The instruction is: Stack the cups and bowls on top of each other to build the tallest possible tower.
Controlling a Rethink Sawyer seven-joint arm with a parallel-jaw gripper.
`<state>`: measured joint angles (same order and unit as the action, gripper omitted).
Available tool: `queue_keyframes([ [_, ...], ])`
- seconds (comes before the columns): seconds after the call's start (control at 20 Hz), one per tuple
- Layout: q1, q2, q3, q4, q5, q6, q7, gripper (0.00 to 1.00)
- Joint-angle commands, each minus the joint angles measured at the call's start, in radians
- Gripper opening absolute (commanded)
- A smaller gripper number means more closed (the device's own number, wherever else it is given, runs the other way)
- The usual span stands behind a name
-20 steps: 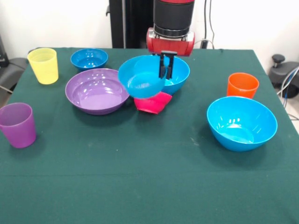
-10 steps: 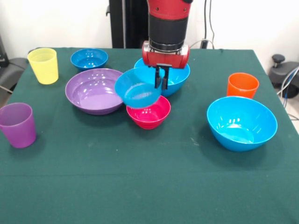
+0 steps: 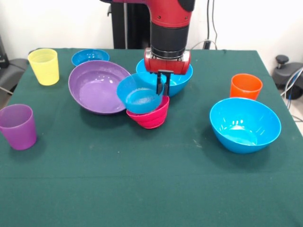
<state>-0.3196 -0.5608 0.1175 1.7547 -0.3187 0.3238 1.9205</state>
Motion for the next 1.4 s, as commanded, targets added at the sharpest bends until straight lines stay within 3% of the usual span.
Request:
queue_keyframes([
  [0.05,0.032,0.043,0.0,0.02,-0.063,-0.088,0.076,0.0],
  [0.3,0.037,0.019,-0.006,0.042,-0.043,-0.089,0.078,0.0],
  [0.85,0.079,-0.171,-0.002,0.107,0.014,0.053,0.065,0.0],
  [1.4,0.114,-0.099,-0.045,0.041,-0.01,0.008,0.075,0.0],
])
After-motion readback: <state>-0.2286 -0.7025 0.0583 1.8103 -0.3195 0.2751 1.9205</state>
